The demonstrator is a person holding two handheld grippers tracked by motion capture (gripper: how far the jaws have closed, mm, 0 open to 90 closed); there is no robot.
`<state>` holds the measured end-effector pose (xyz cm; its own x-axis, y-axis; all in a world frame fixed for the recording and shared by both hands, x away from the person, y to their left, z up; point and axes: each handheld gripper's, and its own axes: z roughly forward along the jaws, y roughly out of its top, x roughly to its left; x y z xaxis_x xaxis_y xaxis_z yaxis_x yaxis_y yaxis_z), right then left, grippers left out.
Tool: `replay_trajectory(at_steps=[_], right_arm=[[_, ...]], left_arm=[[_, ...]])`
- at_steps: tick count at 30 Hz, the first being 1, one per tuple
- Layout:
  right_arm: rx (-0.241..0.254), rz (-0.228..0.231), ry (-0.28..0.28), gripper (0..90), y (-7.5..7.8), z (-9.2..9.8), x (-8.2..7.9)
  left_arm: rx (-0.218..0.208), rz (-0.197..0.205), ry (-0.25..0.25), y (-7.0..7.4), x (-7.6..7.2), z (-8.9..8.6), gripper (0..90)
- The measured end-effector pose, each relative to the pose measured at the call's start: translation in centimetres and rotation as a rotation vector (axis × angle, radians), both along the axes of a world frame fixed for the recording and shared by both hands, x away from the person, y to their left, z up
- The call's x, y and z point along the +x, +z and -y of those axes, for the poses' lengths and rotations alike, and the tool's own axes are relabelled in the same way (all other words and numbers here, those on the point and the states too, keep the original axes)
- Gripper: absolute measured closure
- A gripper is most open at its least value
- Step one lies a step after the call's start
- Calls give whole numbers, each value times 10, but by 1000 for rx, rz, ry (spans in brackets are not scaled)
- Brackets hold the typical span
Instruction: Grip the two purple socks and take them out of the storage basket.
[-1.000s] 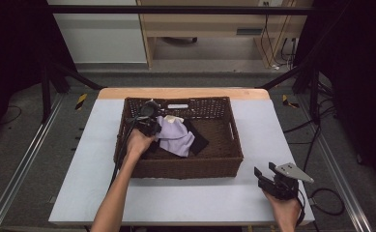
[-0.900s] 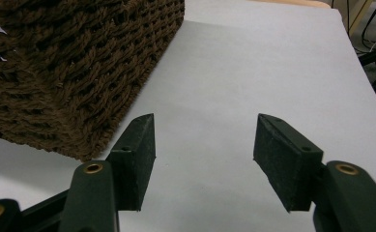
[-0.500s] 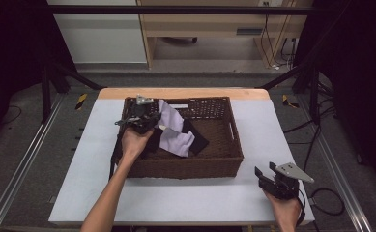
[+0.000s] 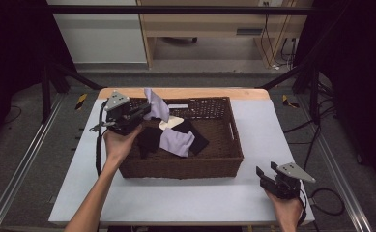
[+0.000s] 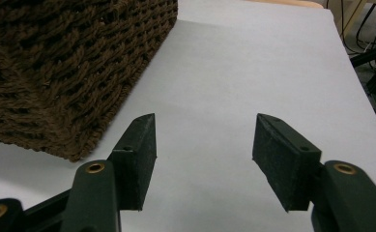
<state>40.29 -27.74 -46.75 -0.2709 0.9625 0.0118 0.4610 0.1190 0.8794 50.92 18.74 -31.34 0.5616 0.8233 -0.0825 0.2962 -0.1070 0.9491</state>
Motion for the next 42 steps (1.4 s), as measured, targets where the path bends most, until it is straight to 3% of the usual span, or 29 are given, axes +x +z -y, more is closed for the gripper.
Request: replay_trajectory(at_steps=[11, 18, 32, 42], right_arm=[[-18, -5, -8, 415, -2, 1, 0], [-24, -7, -6, 420, -3, 0, 0], [-28, -6, -9, 423, -3, 0, -1], [-38, -2, -6, 423, -3, 0, -2]], left_arm=[[-46, 96, -103, 26, -52, -10, 867], [-47, 120, -149, 32, -80, -15, 867], [-87, 156, -226, 21, -130, -27, 867], [-66, 105, -272, -9, -160, -34, 867]])
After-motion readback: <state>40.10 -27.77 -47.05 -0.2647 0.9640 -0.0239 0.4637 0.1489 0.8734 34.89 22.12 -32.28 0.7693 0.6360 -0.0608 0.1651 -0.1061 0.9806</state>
